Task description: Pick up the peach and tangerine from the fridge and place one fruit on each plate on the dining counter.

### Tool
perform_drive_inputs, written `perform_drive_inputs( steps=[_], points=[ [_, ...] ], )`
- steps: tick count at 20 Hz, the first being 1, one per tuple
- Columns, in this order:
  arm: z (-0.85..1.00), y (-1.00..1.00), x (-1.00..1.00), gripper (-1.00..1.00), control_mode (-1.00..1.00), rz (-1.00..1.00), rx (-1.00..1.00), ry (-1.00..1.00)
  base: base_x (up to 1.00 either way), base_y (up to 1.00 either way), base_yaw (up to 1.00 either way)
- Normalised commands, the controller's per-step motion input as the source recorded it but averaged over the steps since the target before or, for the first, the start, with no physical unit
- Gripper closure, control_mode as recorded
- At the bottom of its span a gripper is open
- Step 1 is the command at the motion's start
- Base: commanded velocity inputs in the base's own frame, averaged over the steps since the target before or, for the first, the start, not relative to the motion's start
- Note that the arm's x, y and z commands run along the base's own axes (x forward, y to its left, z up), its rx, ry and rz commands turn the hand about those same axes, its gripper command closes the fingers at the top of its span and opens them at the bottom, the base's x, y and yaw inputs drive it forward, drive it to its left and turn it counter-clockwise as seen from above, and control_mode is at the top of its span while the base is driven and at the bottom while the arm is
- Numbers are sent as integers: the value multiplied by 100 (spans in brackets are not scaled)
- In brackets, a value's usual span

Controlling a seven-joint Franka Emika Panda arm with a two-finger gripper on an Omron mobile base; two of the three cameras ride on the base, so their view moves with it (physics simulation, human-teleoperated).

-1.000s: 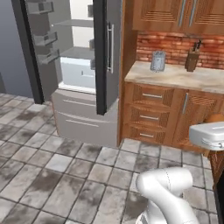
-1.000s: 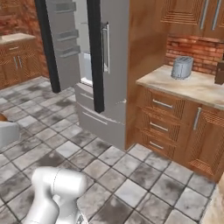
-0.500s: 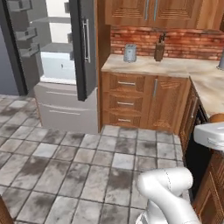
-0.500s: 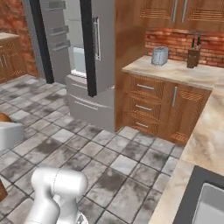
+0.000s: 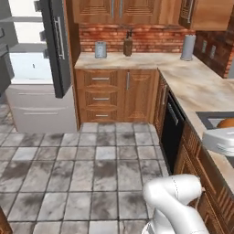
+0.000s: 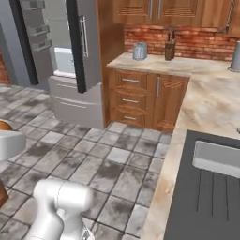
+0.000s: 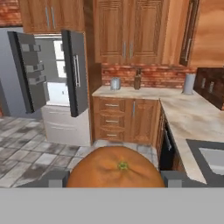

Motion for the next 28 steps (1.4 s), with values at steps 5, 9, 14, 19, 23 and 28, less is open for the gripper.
perform_drive_inputs(
  steps=[5, 9, 14, 19, 23, 28],
  points=[
    [0, 0, 0, 100, 100, 0, 0, 0, -100, 8, -31],
    [0, 0, 0, 100, 100, 0, 0, 0, -100, 3, -28],
    [0, 0, 0, 100, 100, 0, 0, 0, -100, 0, -26],
    [0, 0, 0, 100, 100, 0, 0, 0, -100, 0, -25],
    [0, 0, 0, 100, 100, 0, 0, 0, -100, -3, -26],
    [0, 0, 0, 100, 100, 0, 0, 0, -100, -8, -25]
  ],
)
